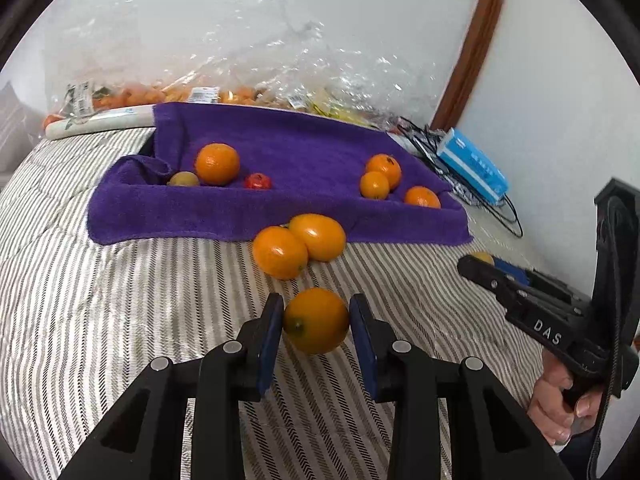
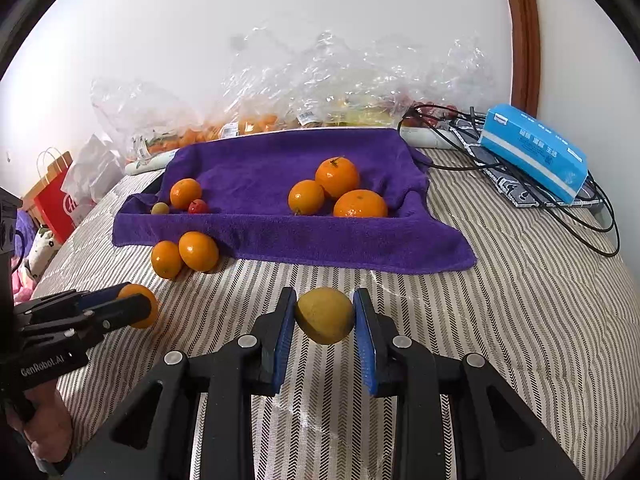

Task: Organize fruits
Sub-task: 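Grasp a small orange with the left tool while the right tool holds its fruit, then carry the orange in the left tool over the towel while the right tool carries its fruit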

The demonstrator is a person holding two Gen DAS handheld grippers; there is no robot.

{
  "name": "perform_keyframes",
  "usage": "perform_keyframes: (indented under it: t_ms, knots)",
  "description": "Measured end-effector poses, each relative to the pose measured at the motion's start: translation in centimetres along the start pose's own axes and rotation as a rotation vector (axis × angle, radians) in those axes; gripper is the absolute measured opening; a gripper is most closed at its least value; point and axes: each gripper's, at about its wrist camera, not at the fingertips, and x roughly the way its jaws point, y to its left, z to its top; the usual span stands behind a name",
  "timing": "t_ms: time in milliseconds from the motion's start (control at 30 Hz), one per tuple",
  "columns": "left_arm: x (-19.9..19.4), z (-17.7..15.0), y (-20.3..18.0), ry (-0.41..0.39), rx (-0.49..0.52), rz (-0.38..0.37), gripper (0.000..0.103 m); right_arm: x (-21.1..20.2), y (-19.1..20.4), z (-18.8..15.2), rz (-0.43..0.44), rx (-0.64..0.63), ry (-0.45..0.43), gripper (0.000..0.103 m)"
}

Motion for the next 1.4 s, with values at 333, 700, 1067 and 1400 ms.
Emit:
perform_keyframes:
  t_ms: [333, 700, 1067, 1400]
  knots:
    - [-0.6, 0.5, 1.6, -0.018, -0.084, 0.031, 0.032, -0.2, 0.7, 0.0, -0.009, -0.046, -0.012, 0.029]
    - [-1.1, 4.3, 3.5, -0.053, -0.125, 0.081, 0.032, -1.1, 0.7, 5.1, 0.025, -0.074, -0.074, 0.029]
    - [2.2, 11.0, 4.9, -0.11, -0.159, 0.092, 0.032, 1.1, 0.5, 13.4, 0.013, -0.1, -0.171, 0.029]
    - [7.9, 12.2, 4.5, -0.094, -0.193, 0.053, 0.032, 8.2, -3.0, 14.0, -0.011, -0.067, -0.062, 0.029]
